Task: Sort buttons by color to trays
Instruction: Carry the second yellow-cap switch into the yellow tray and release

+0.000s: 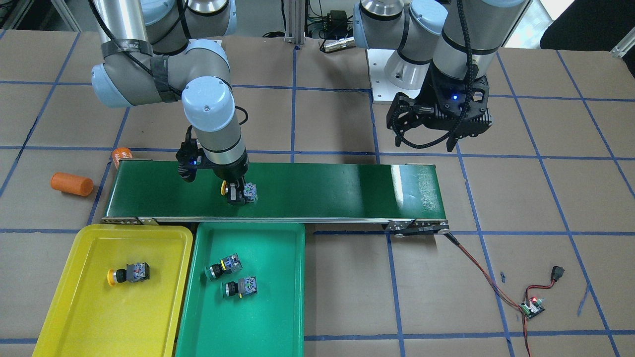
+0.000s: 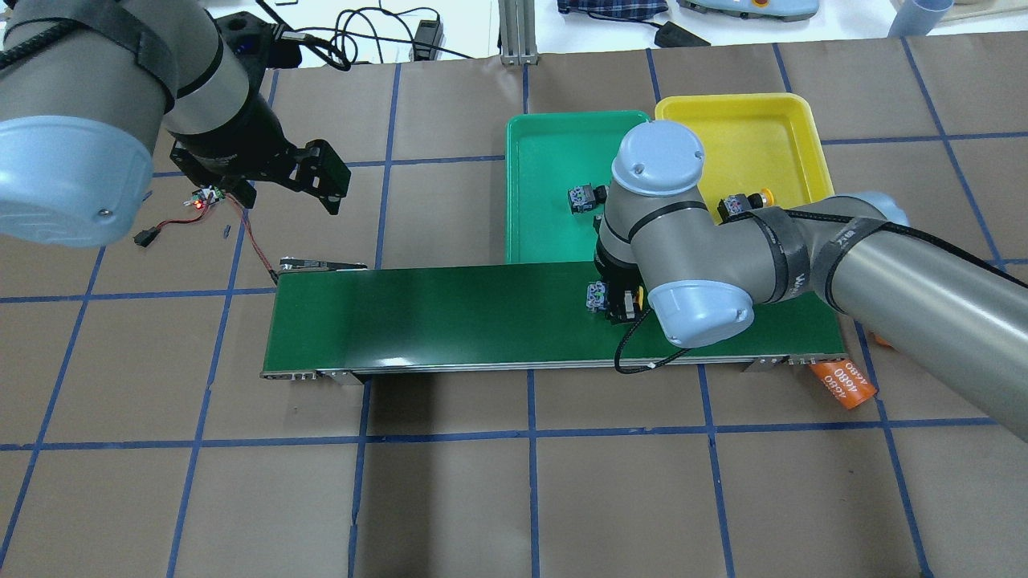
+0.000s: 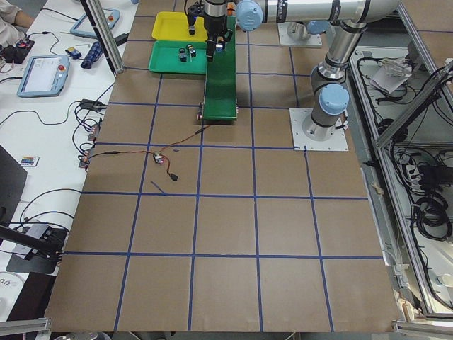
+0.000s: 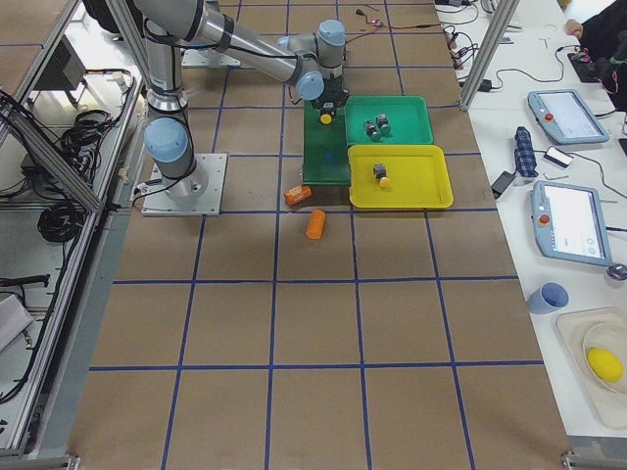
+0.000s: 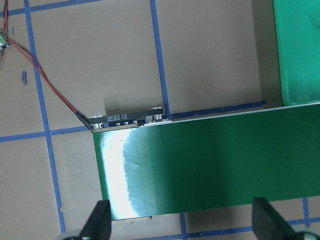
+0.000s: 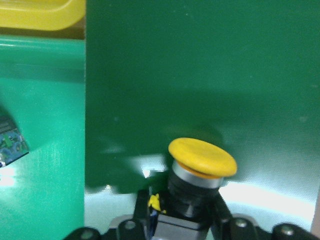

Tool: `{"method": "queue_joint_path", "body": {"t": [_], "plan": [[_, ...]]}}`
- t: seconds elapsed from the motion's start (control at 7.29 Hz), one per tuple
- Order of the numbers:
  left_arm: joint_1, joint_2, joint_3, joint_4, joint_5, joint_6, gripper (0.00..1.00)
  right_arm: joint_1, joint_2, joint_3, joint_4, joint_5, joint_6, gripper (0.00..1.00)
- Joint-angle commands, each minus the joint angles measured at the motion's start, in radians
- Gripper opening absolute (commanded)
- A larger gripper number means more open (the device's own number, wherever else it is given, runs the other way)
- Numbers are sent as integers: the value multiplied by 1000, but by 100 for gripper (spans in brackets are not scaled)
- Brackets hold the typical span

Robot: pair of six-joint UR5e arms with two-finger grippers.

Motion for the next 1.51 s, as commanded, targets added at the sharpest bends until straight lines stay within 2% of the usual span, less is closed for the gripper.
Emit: {"method": "queue_joint_path", "body": {"t": [0.0, 0.14, 0.41, 0.55, 1.1, 1.37], "plan": [[0, -1, 0, 0, 0, 0, 100, -12, -42, -5, -18, -10, -10, 0], [0, -1, 0, 0, -2, 0, 100, -58, -75, -16, -19, -16, -47, 0], [0, -1, 0, 0, 0, 0, 100, -223, -69, -87, -19, -3, -256, 0], [0, 0, 0, 0, -2, 0, 100, -268, -28, -136, -24, 1, -382, 0], [0, 0, 0, 0, 0, 2, 100, -352, 266, -367, -157, 5, -571, 0], [0, 2, 0, 0, 0, 0, 100, -365, 276, -359, -157, -6, -593, 99]]}}
